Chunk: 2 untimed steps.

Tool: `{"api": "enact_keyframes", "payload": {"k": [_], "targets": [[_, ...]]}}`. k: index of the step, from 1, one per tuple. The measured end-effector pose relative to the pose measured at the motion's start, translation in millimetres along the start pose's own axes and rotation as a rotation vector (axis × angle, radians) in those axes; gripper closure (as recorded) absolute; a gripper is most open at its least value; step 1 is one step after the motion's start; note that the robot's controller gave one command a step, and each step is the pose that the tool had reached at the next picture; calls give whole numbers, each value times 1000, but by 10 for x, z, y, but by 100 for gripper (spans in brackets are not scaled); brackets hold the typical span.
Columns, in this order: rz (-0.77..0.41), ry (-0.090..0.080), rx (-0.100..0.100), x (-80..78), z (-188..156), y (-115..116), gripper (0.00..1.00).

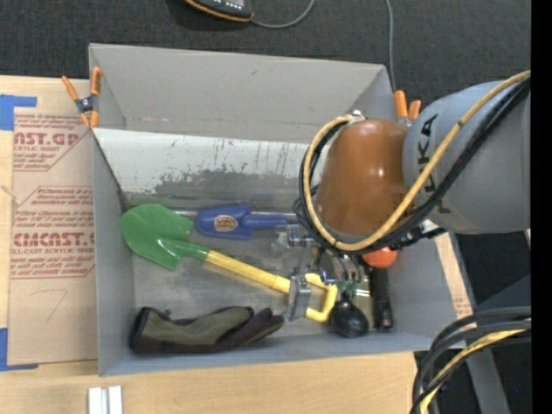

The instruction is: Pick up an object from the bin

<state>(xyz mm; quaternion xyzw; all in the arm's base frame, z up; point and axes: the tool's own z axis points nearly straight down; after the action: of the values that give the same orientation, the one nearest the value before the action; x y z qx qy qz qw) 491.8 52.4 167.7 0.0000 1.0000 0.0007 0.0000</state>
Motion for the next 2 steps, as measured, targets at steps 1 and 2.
{"api": "enact_keyframes", "payload": {"k": [1,2], "targets": [[0,0,0,0,0,0,0],[-20,3,-2,-190,515,507,0]]}}
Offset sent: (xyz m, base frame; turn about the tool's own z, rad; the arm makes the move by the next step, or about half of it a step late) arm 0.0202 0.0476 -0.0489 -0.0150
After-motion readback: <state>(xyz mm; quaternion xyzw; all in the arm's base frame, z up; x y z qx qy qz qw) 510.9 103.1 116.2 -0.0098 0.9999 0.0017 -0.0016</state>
